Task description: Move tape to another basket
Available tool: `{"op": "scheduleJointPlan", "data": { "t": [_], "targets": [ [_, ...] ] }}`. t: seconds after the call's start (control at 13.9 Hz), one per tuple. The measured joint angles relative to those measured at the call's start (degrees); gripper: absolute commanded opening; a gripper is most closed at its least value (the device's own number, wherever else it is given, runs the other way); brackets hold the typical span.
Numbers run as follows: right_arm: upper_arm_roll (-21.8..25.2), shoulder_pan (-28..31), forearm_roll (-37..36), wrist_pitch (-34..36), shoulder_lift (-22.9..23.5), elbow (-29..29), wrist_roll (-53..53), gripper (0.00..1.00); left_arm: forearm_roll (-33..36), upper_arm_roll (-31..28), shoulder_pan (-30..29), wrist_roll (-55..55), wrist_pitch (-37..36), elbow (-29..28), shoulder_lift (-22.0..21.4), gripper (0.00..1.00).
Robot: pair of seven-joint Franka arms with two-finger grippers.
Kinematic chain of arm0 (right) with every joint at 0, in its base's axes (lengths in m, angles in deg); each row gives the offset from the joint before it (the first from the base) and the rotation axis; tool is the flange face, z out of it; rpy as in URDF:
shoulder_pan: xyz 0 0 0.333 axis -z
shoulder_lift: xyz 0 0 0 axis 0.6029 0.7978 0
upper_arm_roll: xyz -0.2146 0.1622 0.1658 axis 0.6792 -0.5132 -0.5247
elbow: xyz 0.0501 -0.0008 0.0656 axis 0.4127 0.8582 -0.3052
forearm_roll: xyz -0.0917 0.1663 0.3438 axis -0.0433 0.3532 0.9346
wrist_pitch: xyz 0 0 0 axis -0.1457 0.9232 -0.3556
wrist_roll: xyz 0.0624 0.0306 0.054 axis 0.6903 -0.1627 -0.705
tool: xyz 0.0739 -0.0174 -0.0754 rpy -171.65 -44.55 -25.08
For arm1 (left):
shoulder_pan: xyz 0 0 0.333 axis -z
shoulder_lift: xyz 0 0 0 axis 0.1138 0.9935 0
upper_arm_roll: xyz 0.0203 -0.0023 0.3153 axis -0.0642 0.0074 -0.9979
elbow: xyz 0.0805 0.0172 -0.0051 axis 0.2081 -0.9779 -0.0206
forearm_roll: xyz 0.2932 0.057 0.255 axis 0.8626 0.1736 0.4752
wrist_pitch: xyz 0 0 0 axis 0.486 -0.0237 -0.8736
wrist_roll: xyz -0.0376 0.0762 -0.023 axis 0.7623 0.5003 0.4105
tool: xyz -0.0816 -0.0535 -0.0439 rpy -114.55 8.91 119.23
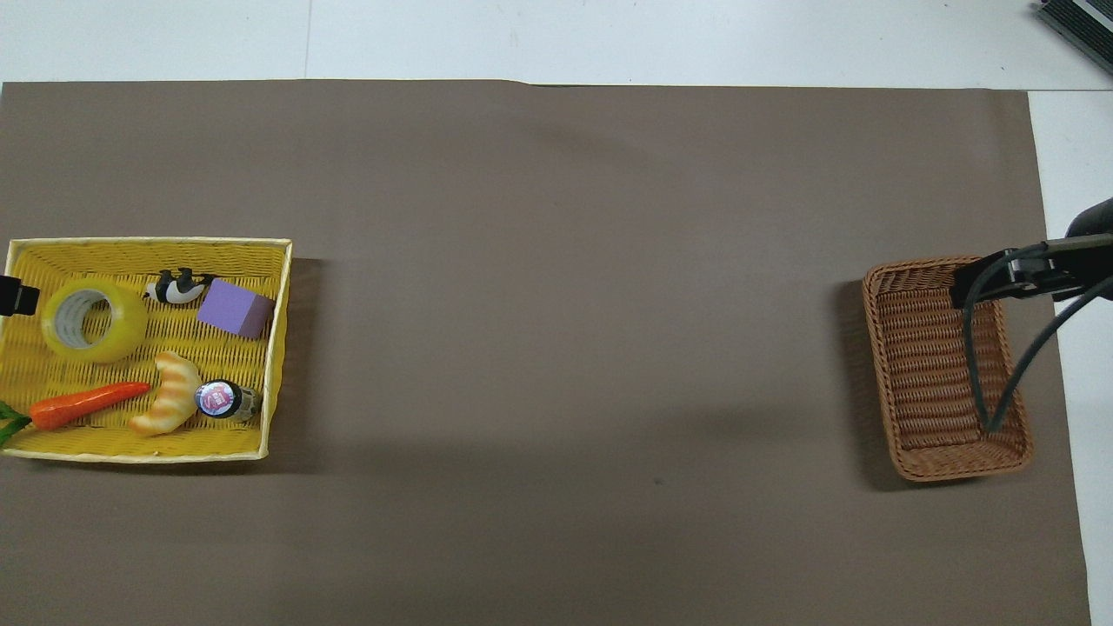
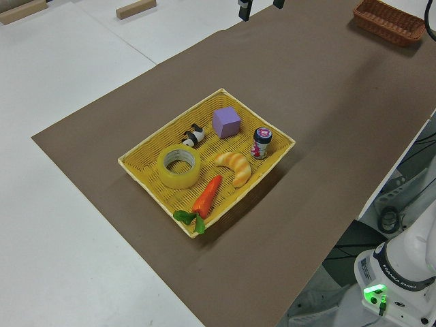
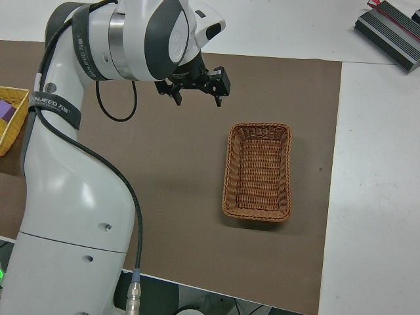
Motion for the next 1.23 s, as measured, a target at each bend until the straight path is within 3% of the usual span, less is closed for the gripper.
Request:
{"op": "scheduleJointPlan", "data": {
  "t": [0.58, 0.87, 1.23],
  "targets": [
    [0.0, 0.0, 0.0, 0.0, 0.0, 0.0, 0.0, 1.0, 0.0, -0.7, -0.6, -0.1, 3.3, -2.7, 0.0, 1.0],
    [0.0, 0.0, 0.0, 0.0, 0.0, 0.0, 0.0, 1.0, 0.0, -1.1, -4.5, -6.4, 9.5, -7.7, 0.1, 1.0],
    [0.0, 0.0, 0.0, 0.0, 0.0, 0.0, 0.0, 1.0, 0.0, -1.3, -10.9, -13.4, 22.6, -16.8, 1.1, 1.0]
  ]
}}
